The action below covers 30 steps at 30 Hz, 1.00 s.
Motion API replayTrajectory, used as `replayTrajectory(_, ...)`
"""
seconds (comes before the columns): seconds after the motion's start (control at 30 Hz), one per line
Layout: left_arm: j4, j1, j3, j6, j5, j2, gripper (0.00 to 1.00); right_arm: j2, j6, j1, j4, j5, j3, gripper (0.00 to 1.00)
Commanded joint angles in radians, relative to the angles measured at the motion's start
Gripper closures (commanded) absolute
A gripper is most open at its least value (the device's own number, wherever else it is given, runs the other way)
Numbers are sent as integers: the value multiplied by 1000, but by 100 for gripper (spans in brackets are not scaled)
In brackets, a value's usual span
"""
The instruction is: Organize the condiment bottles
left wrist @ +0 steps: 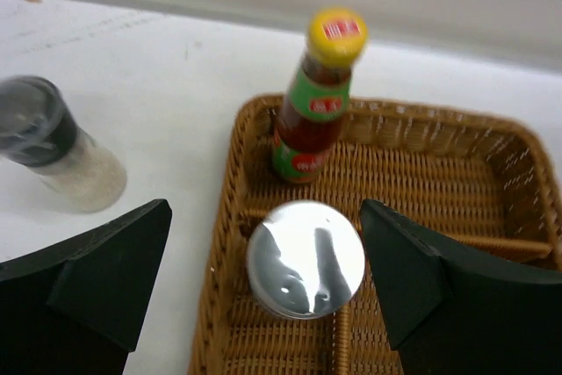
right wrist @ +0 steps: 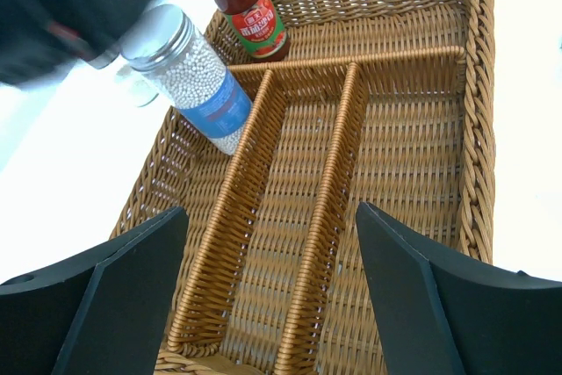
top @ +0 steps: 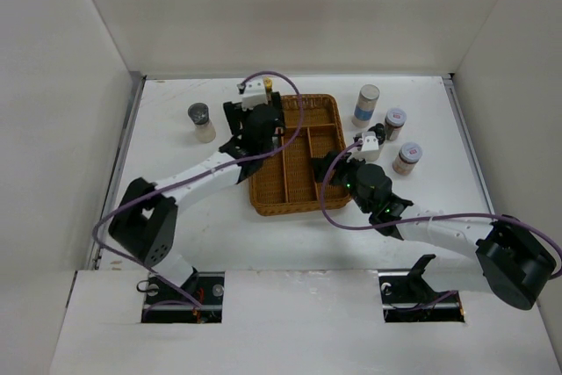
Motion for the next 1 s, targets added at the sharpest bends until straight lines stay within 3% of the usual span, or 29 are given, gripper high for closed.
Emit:
replayTrajectory(0.0,17,61,-18,5,8,-167,10,-20,-1,6,43,-2,12,16)
replayTrajectory(0.2,-79,226,-46,-35,74,-238,10,-14,-3,6,43,-1,15,15)
replayTrajectory(0.43,-233,404,59,-92,199,-111,10,-15,-6,6,43,1,16,11)
replayTrajectory(0.83,-280,492,208,-89,237,120,12,-9,-6,6,43,-2,19,6)
replayTrajectory(0.97,-288,509,248,-86,233,172,21,-1,-6,6,43,-4,19,6)
